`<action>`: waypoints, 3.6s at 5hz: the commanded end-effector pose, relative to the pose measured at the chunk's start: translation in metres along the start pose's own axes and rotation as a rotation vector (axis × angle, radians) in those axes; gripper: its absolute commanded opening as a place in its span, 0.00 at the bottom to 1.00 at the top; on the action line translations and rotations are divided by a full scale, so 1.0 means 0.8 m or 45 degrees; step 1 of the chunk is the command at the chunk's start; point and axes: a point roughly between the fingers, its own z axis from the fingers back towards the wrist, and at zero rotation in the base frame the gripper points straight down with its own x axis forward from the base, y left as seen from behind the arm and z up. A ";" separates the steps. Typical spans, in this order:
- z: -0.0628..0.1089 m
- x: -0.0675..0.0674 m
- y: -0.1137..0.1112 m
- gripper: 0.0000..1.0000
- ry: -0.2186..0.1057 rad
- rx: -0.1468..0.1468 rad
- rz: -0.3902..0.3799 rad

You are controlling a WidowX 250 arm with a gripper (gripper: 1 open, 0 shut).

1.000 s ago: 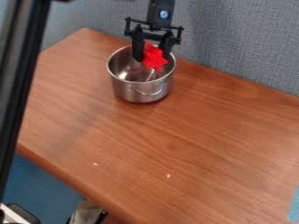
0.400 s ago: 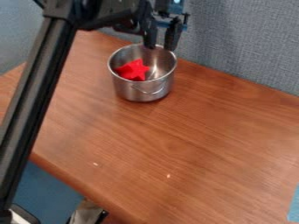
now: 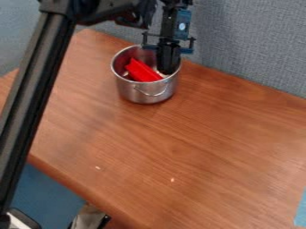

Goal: Put the red object in the metal pot

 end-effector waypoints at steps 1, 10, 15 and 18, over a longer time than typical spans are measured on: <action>0.068 0.011 -0.013 1.00 0.104 0.120 -0.010; 0.020 0.097 -0.025 0.00 0.296 0.180 -0.209; 0.009 0.077 -0.035 0.00 0.318 0.264 0.237; 0.031 0.046 -0.057 0.00 0.242 0.252 0.366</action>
